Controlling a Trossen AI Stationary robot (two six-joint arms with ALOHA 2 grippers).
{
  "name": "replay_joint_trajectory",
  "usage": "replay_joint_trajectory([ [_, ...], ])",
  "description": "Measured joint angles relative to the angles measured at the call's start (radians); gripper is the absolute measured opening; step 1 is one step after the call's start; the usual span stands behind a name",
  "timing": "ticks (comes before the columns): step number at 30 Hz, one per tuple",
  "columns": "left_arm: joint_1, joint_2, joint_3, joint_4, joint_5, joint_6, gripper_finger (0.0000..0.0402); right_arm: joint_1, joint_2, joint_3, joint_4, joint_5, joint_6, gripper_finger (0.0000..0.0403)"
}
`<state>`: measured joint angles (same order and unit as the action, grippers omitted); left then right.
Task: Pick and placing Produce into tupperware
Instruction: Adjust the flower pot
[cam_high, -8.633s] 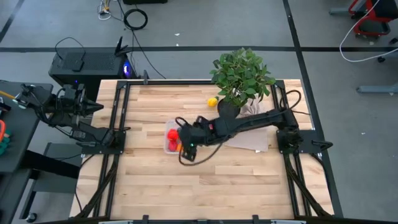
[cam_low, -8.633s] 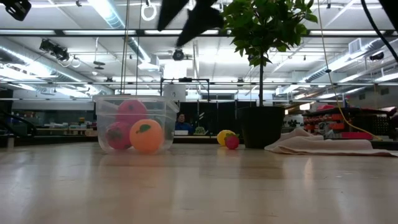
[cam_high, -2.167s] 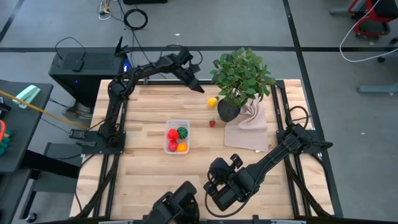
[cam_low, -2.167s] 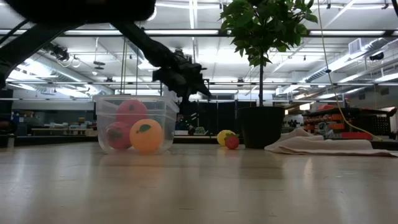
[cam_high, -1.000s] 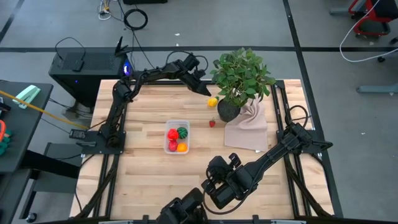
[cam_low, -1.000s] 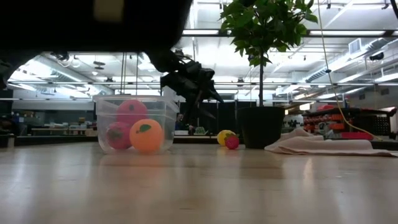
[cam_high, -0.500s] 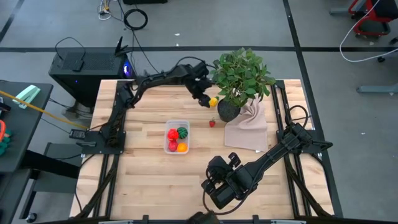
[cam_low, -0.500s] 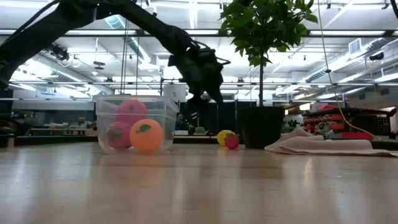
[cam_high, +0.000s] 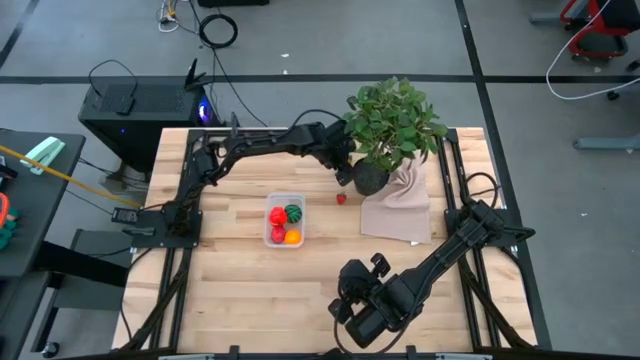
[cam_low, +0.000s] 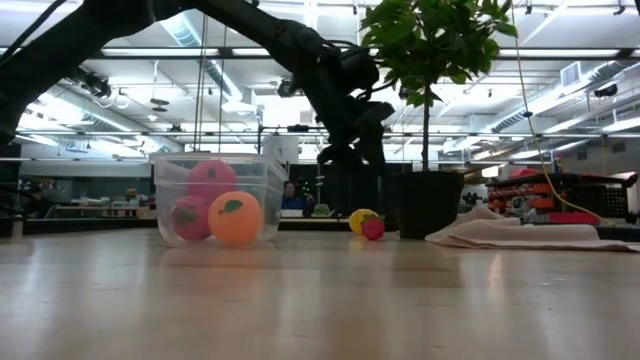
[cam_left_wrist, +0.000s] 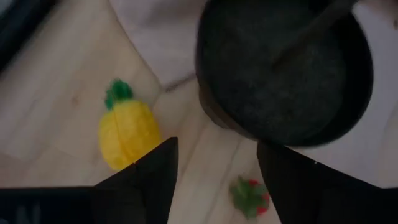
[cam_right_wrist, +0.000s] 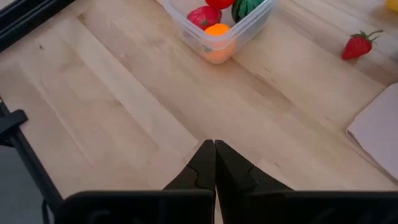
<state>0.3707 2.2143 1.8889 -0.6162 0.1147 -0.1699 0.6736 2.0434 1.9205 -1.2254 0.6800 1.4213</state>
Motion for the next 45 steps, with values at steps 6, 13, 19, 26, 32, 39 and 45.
replay_joint_trajectory([
  [6,0.031,-0.005,-0.022,-0.097,-0.021,0.073,0.0193,0.006,0.000,0.000,-0.001,0.003,0.006,0.0007],
  [13,0.107,-0.115,-0.316,0.001,0.009,0.064,0.0181,-0.001,0.000,0.000,-0.002,0.010,-0.014,0.0007],
  [19,0.207,-0.352,-0.701,0.438,0.112,-0.108,0.0182,-0.008,0.000,0.000,0.000,0.023,-0.010,0.0007],
  [26,0.227,-0.494,-0.806,0.579,0.100,-0.030,0.0173,-0.029,0.000,0.000,0.004,0.028,-0.041,0.0007],
  [32,0.222,-0.455,-0.770,0.533,0.146,-0.053,0.0188,-0.045,0.000,0.000,0.014,0.022,-0.061,0.0007],
  [39,0.222,-0.454,-0.768,0.538,0.152,-0.045,0.0241,-0.046,0.000,0.000,0.035,0.022,-0.063,0.0007],
  [45,0.200,-0.447,-0.767,0.567,0.151,0.002,0.0280,-0.044,0.000,0.000,0.035,0.022,-0.069,0.0007],
])
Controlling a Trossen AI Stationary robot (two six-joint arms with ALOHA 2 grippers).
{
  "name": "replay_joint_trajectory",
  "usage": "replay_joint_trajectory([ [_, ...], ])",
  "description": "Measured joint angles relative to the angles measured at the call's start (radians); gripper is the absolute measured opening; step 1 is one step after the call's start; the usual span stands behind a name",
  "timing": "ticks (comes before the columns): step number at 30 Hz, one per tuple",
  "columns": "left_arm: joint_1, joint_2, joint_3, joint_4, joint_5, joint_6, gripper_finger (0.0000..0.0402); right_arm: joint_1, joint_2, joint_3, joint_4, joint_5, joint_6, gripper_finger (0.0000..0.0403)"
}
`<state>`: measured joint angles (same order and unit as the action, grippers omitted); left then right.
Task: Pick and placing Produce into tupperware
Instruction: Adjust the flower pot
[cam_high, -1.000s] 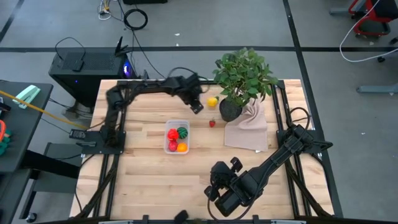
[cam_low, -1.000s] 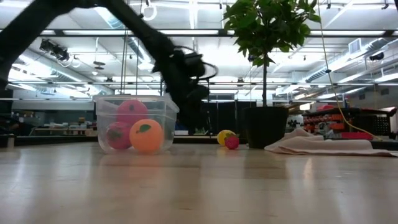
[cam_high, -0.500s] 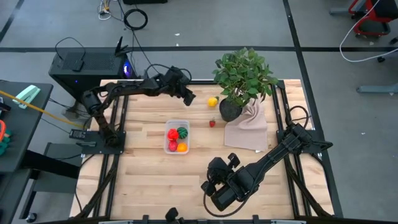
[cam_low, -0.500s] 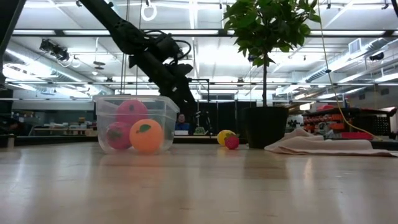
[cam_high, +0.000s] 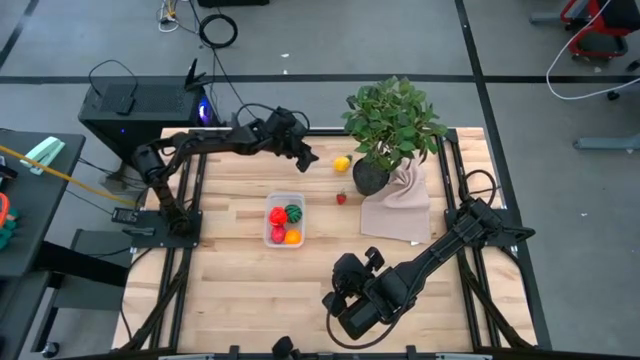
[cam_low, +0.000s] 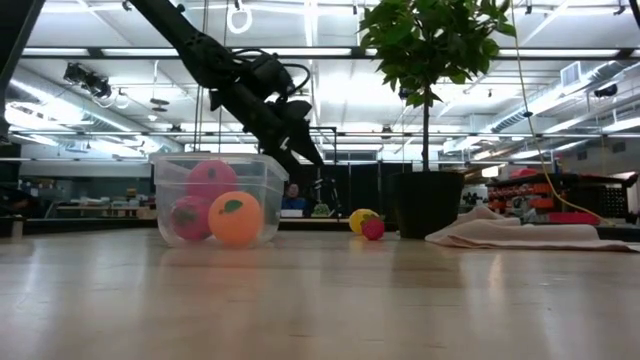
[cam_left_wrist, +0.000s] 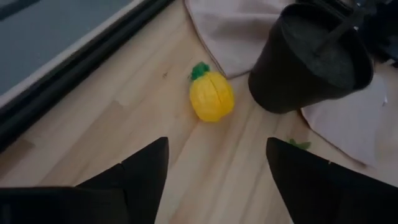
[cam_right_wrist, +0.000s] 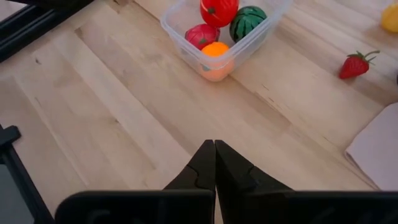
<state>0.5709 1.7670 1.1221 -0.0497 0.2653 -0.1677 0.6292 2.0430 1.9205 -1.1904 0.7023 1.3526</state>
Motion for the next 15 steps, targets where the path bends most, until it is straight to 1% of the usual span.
replay_joint_trajectory([
  [4,-0.027,0.038,0.002,0.022,-0.011,-0.013,0.0292,0.000,0.000,0.000,0.000,0.000,-0.002,0.0007],
  [10,-0.059,0.119,-0.001,0.065,-0.007,-0.090,0.0295,0.000,0.000,0.000,0.002,-0.003,-0.003,0.0007],
  [13,-0.064,0.135,-0.001,0.103,-0.022,-0.114,0.0295,0.000,0.000,0.000,0.005,-0.004,-0.002,0.0007],
  [15,-0.064,0.136,0.000,0.147,-0.060,-0.113,0.0295,0.000,0.000,0.000,0.005,-0.004,-0.002,0.0007],
])
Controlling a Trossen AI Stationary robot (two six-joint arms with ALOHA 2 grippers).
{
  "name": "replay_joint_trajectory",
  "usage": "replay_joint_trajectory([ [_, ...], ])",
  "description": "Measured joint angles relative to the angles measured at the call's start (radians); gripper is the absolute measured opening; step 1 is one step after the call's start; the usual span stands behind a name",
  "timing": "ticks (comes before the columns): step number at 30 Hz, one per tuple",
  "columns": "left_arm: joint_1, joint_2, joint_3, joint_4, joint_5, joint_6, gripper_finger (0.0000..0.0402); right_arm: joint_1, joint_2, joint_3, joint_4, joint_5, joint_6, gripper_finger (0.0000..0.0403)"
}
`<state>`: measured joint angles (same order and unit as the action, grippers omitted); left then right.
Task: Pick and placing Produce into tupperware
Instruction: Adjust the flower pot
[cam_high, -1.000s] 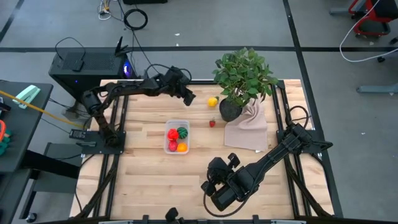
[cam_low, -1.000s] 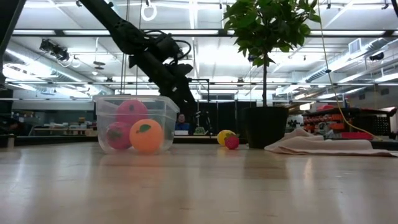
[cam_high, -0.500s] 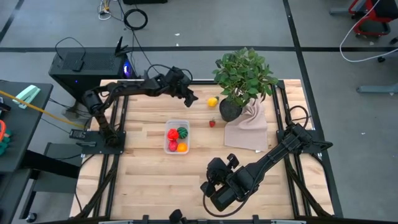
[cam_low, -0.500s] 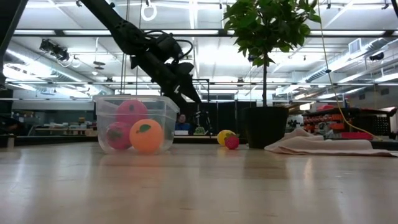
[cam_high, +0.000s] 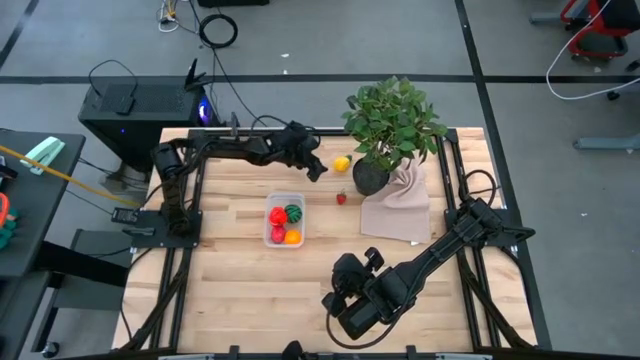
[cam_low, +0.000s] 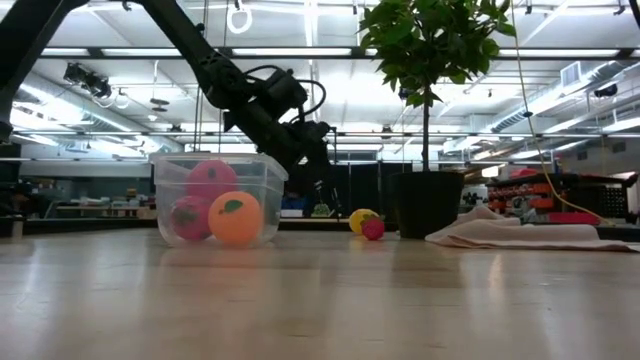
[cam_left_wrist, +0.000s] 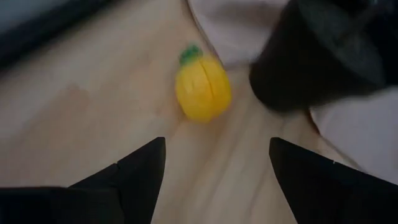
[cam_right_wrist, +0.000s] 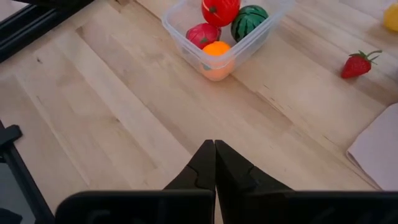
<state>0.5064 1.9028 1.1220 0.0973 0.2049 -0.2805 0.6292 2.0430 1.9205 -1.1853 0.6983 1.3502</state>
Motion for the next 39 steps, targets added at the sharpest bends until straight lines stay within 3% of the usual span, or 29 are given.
replay_joint_trajectory([
  [9,-0.019,0.059,0.095,0.009,-0.039,0.005,0.0295,0.000,0.000,0.000,0.005,0.000,-0.008,0.0007],
  [20,-0.023,0.160,0.312,-0.263,-0.062,0.002,0.0295,0.000,0.000,0.000,0.012,-0.015,-0.009,0.0007],
  [31,-0.037,0.145,0.316,-0.282,-0.050,0.000,0.0295,0.000,0.000,0.000,0.012,-0.015,-0.018,0.0007],
  [39,-0.097,0.144,0.317,-0.148,-0.240,0.056,0.0275,0.002,0.000,0.000,0.012,-0.015,-0.018,0.0007],
])
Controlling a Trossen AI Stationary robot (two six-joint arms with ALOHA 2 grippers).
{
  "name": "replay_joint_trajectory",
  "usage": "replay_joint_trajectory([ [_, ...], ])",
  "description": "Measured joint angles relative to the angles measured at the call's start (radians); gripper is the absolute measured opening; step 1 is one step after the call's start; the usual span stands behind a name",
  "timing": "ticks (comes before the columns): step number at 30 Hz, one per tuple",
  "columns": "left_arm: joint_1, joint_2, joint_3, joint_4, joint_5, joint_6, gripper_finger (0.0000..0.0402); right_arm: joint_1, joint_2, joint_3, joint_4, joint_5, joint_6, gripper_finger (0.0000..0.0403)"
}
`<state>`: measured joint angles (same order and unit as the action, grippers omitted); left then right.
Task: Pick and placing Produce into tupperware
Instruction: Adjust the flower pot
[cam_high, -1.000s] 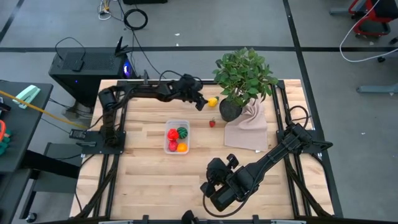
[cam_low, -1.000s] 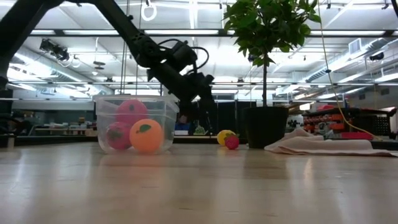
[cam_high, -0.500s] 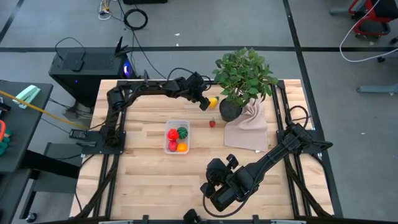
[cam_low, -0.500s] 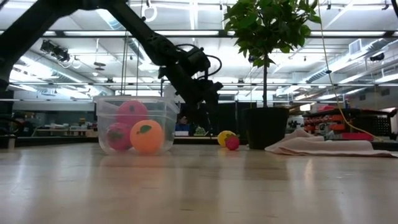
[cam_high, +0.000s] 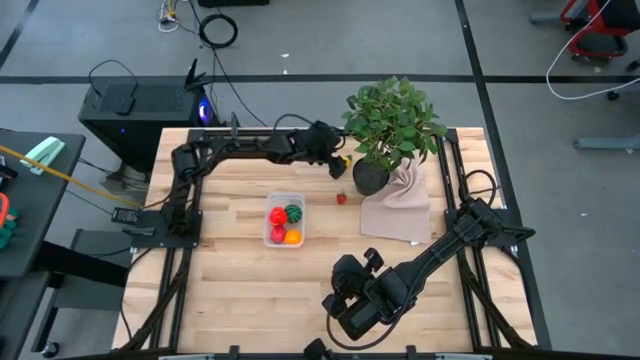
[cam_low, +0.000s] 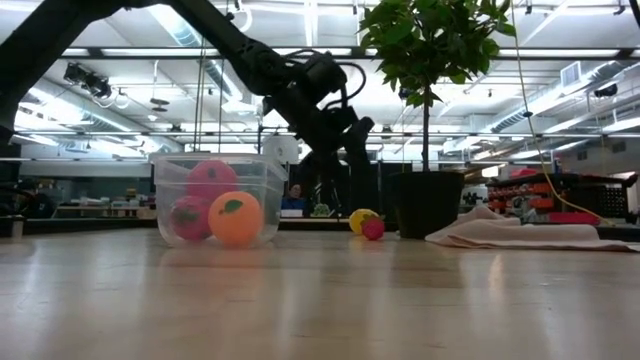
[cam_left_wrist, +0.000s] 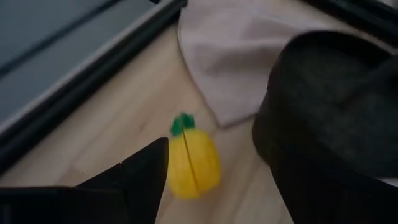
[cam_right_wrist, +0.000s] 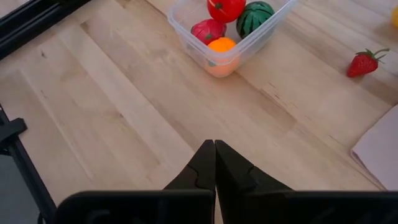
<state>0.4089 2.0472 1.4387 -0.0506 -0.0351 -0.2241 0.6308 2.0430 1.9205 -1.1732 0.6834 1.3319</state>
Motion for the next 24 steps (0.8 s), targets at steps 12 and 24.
replay_joint_trajectory([
  [12,0.004,-0.004,-0.107,0.107,-0.064,0.046,0.0259,0.000,0.000,0.000,0.000,0.017,0.000,0.0007],
  [24,-0.058,-0.015,-0.244,0.319,-0.130,0.056,0.0254,0.000,0.000,0.000,0.000,0.019,0.023,0.0007],
])
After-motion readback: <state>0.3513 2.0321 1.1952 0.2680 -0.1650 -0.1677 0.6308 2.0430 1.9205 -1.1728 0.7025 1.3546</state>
